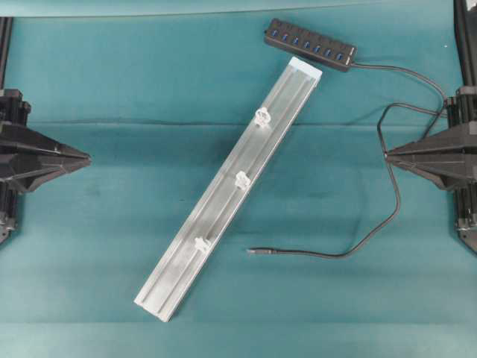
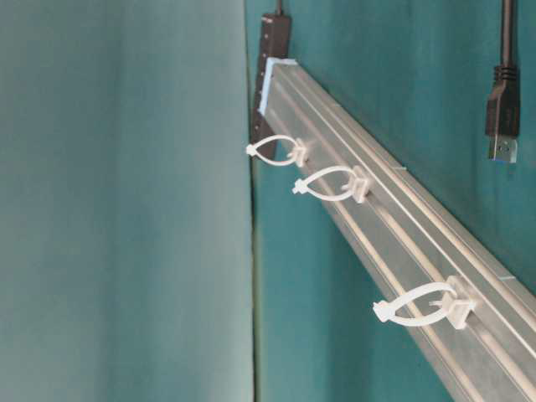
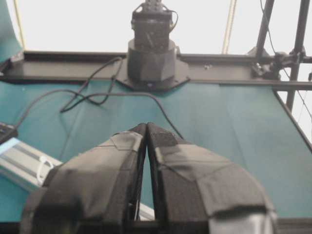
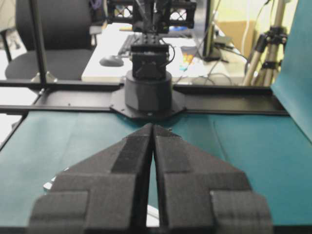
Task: Pass the USB cable through three rings with both arms.
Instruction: 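Move the right gripper toward the loose black USB cable end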
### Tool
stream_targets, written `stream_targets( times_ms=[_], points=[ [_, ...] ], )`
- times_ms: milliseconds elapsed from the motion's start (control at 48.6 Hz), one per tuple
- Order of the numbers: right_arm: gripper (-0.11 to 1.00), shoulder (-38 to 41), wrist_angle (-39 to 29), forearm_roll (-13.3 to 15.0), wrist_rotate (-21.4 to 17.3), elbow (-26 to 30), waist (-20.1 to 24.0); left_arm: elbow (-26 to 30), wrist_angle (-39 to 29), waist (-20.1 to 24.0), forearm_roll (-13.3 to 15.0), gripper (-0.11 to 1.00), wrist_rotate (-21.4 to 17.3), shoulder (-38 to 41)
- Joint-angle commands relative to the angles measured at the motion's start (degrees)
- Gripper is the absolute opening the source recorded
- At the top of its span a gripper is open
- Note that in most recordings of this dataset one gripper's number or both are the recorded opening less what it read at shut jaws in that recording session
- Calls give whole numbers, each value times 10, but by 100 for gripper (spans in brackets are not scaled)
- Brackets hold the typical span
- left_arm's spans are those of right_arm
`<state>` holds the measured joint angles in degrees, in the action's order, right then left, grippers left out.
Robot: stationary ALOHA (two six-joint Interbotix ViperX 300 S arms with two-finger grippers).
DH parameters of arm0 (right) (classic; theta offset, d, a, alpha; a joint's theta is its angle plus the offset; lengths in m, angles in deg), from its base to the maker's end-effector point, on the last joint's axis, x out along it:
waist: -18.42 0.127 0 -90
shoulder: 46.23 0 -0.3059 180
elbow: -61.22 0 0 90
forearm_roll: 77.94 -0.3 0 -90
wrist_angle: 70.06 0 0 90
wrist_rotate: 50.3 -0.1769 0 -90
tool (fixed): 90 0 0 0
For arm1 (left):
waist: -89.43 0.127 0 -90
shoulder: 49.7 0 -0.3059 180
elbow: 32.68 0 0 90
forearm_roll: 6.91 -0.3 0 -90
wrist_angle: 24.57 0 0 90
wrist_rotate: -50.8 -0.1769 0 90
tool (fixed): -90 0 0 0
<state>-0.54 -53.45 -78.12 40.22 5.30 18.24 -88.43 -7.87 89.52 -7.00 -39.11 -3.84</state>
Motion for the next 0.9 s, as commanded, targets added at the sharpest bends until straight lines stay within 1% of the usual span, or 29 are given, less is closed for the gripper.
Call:
stream_targets(
  times_ms=[0, 21, 62, 123, 165, 288, 514, 637, 884],
  points=[
    [9, 7, 3, -2, -15, 18, 9, 33, 4, -6, -8, 14, 10, 21],
    [9, 10, -3, -9, -16, 25, 10, 37, 4, -6, -8, 14, 11, 24],
    [9, 14, -16, -20, -21, 33, 11, 47, 4, -6, -10, 9, 11, 31],
    [2, 25, -46, -33, -36, 47, 11, 55, 4, -6, -11, 1, 11, 42],
    [1, 35, -69, -37, -46, 62, 11, 57, 4, -6, -11, -1, 12, 45],
    [1, 75, -148, -37, -76, 105, 11, 62, 4, -5, -10, -1, 19, 53],
    [1, 156, -254, -37, -108, 172, 13, 64, 2, -4, -11, -1, 37, 53],
    [1, 210, -321, -37, -113, 211, 15, 69, -7, -2, -11, -1, 39, 53],
    [1, 327, -468, -37, -113, 308, 19, 80, -20, 4, -11, -1, 38, 53]
  ],
)
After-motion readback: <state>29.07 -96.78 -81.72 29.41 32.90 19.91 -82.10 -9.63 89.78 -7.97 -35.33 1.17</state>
